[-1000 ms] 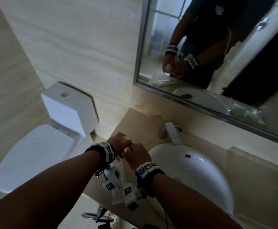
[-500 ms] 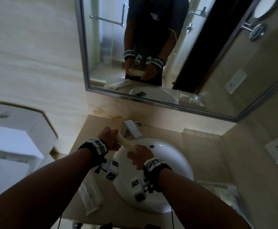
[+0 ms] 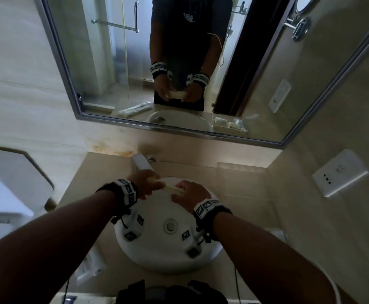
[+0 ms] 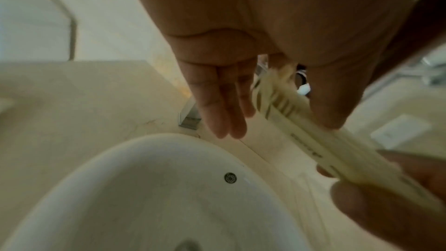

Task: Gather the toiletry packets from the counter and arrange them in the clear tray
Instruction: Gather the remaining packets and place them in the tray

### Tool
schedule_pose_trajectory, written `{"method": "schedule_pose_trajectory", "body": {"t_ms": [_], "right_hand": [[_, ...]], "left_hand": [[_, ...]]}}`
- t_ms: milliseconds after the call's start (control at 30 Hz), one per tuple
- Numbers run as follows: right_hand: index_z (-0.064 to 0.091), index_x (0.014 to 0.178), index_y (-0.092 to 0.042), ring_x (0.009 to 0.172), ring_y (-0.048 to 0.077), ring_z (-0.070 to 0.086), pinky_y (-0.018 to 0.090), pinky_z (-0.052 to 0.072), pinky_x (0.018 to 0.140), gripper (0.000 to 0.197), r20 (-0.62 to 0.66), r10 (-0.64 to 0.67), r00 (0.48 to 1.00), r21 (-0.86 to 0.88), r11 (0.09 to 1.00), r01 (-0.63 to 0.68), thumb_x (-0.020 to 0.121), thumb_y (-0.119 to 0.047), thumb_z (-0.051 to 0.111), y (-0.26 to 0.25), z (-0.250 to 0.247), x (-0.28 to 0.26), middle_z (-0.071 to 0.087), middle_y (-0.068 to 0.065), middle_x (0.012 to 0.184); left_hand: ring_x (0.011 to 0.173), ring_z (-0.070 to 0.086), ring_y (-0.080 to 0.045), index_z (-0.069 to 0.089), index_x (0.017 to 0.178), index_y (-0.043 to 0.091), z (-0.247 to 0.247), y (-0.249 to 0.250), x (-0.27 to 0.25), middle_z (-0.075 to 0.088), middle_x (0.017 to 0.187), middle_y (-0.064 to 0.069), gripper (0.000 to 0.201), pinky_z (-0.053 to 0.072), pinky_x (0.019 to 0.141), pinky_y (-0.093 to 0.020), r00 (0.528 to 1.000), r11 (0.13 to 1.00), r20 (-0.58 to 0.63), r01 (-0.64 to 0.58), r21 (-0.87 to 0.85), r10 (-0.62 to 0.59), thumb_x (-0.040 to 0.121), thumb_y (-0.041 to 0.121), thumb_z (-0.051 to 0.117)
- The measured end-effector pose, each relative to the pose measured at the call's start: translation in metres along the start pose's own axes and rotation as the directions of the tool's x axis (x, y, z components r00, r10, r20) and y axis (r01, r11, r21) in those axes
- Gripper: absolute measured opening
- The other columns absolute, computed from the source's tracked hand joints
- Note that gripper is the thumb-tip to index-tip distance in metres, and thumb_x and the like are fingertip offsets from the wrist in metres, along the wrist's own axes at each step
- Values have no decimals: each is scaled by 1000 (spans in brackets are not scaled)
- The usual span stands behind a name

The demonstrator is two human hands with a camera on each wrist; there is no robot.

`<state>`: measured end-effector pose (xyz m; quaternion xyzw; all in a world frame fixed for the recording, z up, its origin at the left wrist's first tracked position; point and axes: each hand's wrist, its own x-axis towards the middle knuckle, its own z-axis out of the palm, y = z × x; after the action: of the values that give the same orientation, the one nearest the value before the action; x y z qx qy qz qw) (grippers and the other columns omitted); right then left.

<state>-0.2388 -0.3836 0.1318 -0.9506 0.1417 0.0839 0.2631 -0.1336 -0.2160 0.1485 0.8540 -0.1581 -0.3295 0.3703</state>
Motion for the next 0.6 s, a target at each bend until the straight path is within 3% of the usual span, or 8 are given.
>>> {"method": "schedule_pose_trajectory", "body": {"t_ms": [100, 167, 233, 267, 400, 533, 600], "right_hand": [[59, 122, -28, 105, 24, 61, 33, 46, 85, 41, 14, -49, 999, -194, 980, 50, 86, -47, 63, 33, -12, -7, 64, 1, 118], [57, 120, -30, 105, 24, 61, 35, 48, 86, 41, -4, -61, 998, -236, 970, 58, 85, -51, 63, 52, -18, -8, 61, 1, 119], [58, 117, -28, 102, 25, 62, 35, 47, 83, 39, -8, -66, 998, -273, 960, 61, 85, -50, 63, 68, -24, -12, 61, 1, 116], [58, 115, -28, 101, 25, 62, 34, 47, 81, 37, -7, -70, 998, -292, 954, 65, 84, -49, 63, 75, -28, -14, 62, 1, 115], [58, 110, -29, 98, 24, 62, 34, 49, 79, 37, -3, -59, 998, -327, 943, 55, 81, -51, 61, 112, -34, -31, 60, 1, 109], [56, 113, -37, 96, 16, 56, 34, 47, 85, 50, 90, 28, 996, -217, 976, -7, 73, -66, 60, 147, -40, -56, 51, -4, 108], [58, 106, -40, 94, 15, 55, 37, 48, 88, 41, 126, 55, 991, -164, 986, -34, 72, -63, 57, 162, -44, -68, 51, -5, 105]], "left_hand": [[95, 64, -23, 60, 122, 23, 15, 23, -5, 58, 117, -2, 53, 59, 69, -33, 998, 946, 39, -58, 318, 48, 78, 47, 73], [88, 67, -21, 62, 119, 21, 34, 45, -11, 66, 104, -3, 49, 54, 66, -28, 992, 892, 116, -93, 442, 46, 79, 47, 72], [59, 64, -13, 66, 109, 19, 54, 62, -14, 67, 74, 3, 39, 47, 48, -19, 983, 860, 180, -116, 497, 29, 81, 45, 71], [50, 60, -9, 67, 106, 20, 64, 68, -14, 66, 68, 4, 36, 43, 42, -17, 981, 843, 196, -112, 526, 8, 81, 45, 71], [47, 60, -11, 71, 94, 20, 100, 80, -8, 70, 67, 1, 32, 44, 46, -19, 979, 814, 199, -87, 575, -36, 78, 48, 71], [45, 61, -10, 73, 86, 22, 133, 88, -3, 69, 58, 1, 27, 48, 50, -20, 972, 830, 232, -112, 547, -22, 76, 47, 73], [46, 62, -11, 72, 84, 21, 150, 92, 2, 71, 60, -1, 27, 49, 51, -20, 966, 826, 256, -136, 547, -11, 78, 47, 71]]}}
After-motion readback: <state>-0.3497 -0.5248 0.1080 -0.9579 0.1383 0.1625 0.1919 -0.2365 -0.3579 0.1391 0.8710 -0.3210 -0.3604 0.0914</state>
